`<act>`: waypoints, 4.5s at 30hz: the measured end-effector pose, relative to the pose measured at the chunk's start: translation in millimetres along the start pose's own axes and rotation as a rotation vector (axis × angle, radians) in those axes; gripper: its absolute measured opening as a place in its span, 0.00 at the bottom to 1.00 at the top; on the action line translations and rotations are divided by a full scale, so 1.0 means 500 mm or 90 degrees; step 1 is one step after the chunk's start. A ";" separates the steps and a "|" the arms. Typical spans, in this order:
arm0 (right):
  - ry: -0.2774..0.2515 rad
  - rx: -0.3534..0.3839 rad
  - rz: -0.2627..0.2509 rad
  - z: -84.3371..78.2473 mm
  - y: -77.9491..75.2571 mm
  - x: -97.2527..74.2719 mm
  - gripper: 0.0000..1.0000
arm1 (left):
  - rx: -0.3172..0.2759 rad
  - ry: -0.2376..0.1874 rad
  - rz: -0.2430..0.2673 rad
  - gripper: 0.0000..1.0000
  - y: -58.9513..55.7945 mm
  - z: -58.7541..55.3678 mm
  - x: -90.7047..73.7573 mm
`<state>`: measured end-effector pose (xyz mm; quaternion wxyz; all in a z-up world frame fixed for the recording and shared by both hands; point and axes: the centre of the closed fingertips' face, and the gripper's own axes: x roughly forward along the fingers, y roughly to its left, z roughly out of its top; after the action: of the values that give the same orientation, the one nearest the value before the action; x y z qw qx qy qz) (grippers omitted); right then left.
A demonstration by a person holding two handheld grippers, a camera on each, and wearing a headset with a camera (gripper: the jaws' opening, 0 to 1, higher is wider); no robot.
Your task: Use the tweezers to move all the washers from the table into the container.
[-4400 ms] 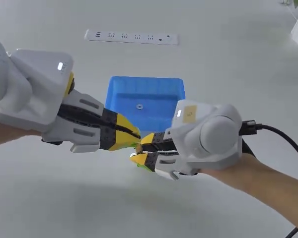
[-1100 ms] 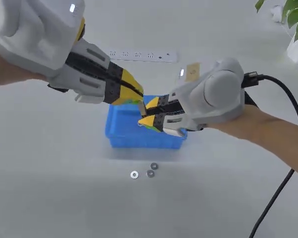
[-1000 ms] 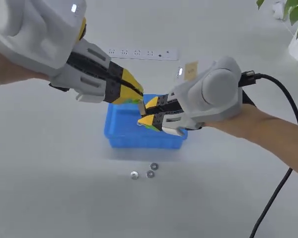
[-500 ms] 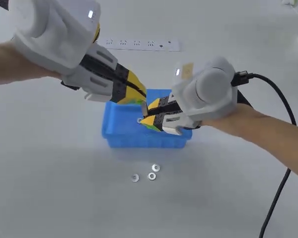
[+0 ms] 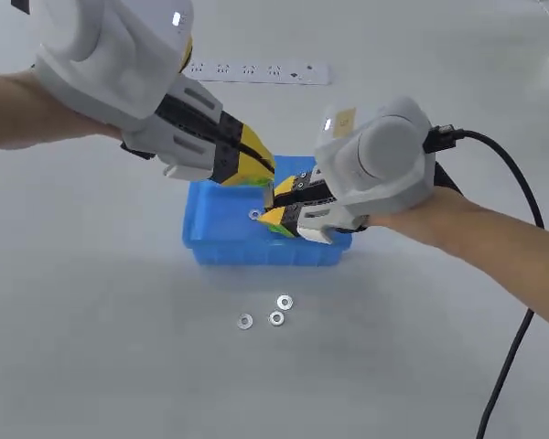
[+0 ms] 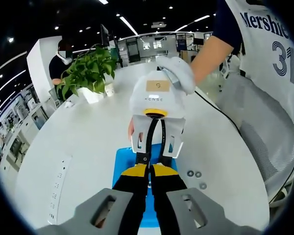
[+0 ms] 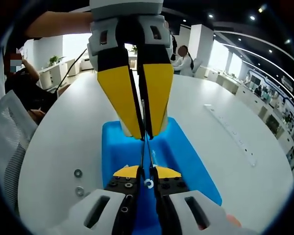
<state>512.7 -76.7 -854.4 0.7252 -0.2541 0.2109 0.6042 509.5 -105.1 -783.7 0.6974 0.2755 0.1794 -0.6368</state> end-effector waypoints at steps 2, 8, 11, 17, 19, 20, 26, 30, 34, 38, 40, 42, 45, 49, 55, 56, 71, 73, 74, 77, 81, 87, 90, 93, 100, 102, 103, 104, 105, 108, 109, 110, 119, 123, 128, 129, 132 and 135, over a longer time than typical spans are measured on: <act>0.001 -0.001 -0.001 0.001 0.002 -0.001 0.12 | 0.002 0.002 0.000 0.05 -0.002 0.002 -0.001; -0.005 -0.005 -0.011 0.013 0.004 -0.013 0.12 | 0.011 0.008 0.004 0.05 -0.017 0.014 -0.010; -0.014 -0.008 -0.018 0.028 0.001 -0.023 0.13 | 0.021 0.009 0.007 0.05 -0.024 0.031 -0.021; -0.032 -0.016 -0.030 0.056 0.013 -0.053 0.13 | 0.028 0.008 0.025 0.05 -0.030 0.060 -0.047; -0.035 -0.019 -0.029 0.062 0.024 -0.063 0.13 | 0.034 0.007 0.026 0.05 -0.041 0.070 -0.055; -0.037 -0.023 -0.028 0.065 0.030 -0.067 0.13 | 0.036 0.006 0.025 0.05 -0.048 0.075 -0.058; -0.033 -0.048 -0.020 0.076 0.078 -0.081 0.13 | 0.061 0.020 0.026 0.05 -0.093 0.093 -0.073; -0.038 -0.047 -0.013 0.080 0.101 -0.083 0.13 | 0.059 0.018 0.019 0.05 -0.126 0.096 -0.083; -0.040 -0.039 -0.005 0.079 0.128 -0.076 0.13 | 0.041 0.009 0.019 0.05 -0.156 0.094 -0.088; -0.032 -0.035 0.008 0.068 0.153 -0.070 0.13 | 0.028 0.007 0.020 0.05 -0.184 0.085 -0.084; -0.026 -0.037 0.015 0.060 0.170 -0.065 0.13 | 0.021 0.007 0.013 0.05 -0.200 0.081 -0.078; -0.025 -0.036 0.021 0.054 0.182 -0.060 0.13 | 0.016 0.006 0.010 0.05 -0.212 0.077 -0.074; -0.021 -0.034 0.032 0.042 0.202 -0.049 0.13 | 0.004 0.009 0.004 0.05 -0.226 0.065 -0.069; -0.010 -0.035 0.043 0.029 0.217 -0.038 0.13 | -0.014 0.012 0.006 0.05 -0.237 0.047 -0.069; -0.004 -0.023 0.057 0.017 0.227 -0.022 0.13 | -0.035 0.013 0.004 0.05 -0.241 0.030 -0.060; -0.003 -0.020 0.056 0.015 0.228 -0.020 0.13 | -0.037 0.014 0.005 0.05 -0.241 0.028 -0.060; -0.006 0.000 0.059 0.010 0.233 -0.009 0.13 | -0.054 0.008 0.006 0.05 -0.235 0.011 -0.055; -0.007 0.007 0.059 0.010 0.233 -0.010 0.13 | -0.057 0.005 0.005 0.05 -0.235 0.012 -0.054; -0.006 0.006 0.059 0.009 0.234 -0.011 0.13 | -0.056 0.005 0.006 0.05 -0.234 0.012 -0.054; -0.005 0.009 0.059 0.006 0.234 -0.012 0.13 | -0.055 0.005 0.004 0.05 -0.235 0.013 -0.050; -0.004 0.012 0.058 0.000 0.237 -0.015 0.13 | -0.057 0.005 0.005 0.05 -0.234 0.011 -0.049; -0.001 0.013 0.056 -0.006 0.237 -0.015 0.13 | -0.054 0.009 0.006 0.05 -0.233 0.009 -0.044; -0.004 0.012 0.057 -0.004 0.236 -0.015 0.13 | -0.053 0.007 0.005 0.05 -0.234 0.012 -0.043; -0.005 0.011 0.057 -0.002 0.234 -0.013 0.13 | -0.049 0.007 0.006 0.05 -0.235 0.014 -0.042; -0.002 0.013 0.058 -0.003 0.234 -0.011 0.13 | -0.053 0.005 0.005 0.05 -0.236 0.013 -0.041; -0.002 0.014 0.058 -0.004 0.235 -0.012 0.13 | -0.054 0.004 0.006 0.05 -0.236 0.013 -0.041; -0.003 0.015 0.057 -0.004 0.235 -0.013 0.13 | -0.055 0.004 0.006 0.05 -0.235 0.012 -0.041; -0.003 0.016 0.057 -0.005 0.235 -0.013 0.13 | -0.056 0.004 0.006 0.05 -0.235 0.012 -0.041; -0.003 0.018 0.058 -0.005 0.235 -0.013 0.13 | -0.056 0.004 0.006 0.05 -0.235 0.012 -0.041; -0.001 0.019 0.057 -0.009 0.234 -0.013 0.13 | -0.057 0.007 0.005 0.05 -0.235 0.009 -0.040; -0.002 0.021 0.057 -0.009 0.234 -0.012 0.13 | -0.056 0.007 0.005 0.05 -0.235 0.008 -0.039; -0.001 0.019 0.057 -0.010 0.234 -0.011 0.13 | -0.057 0.007 0.005 0.05 -0.235 0.008 -0.039; 0.006 0.021 0.060 -0.015 0.235 -0.007 0.13 | -0.068 -0.003 0.002 0.05 -0.236 0.011 -0.035; 0.006 0.026 0.065 -0.017 0.237 -0.007 0.11 | -0.070 -0.003 0.000 0.05 -0.237 0.011 -0.036; 0.005 0.038 0.068 -0.016 0.237 -0.007 0.11 | -0.071 0.004 0.000 0.05 -0.238 0.008 -0.040; 0.006 0.035 0.069 -0.016 0.238 -0.007 0.11 | -0.070 0.007 0.000 0.05 -0.238 0.007 -0.041; 0.006 0.030 0.069 -0.012 0.241 -0.011 0.11 | -0.072 0.006 0.000 0.05 -0.240 0.009 -0.046; 0.001 0.025 0.064 -0.004 0.238 -0.019 0.11 | -0.067 0.005 0.008 0.05 -0.237 0.019 -0.056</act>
<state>394.0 -68.4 -863.5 0.6988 -0.2294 0.2358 0.6352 388.3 -93.2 -778.1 0.7140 0.2421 0.2137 -0.6212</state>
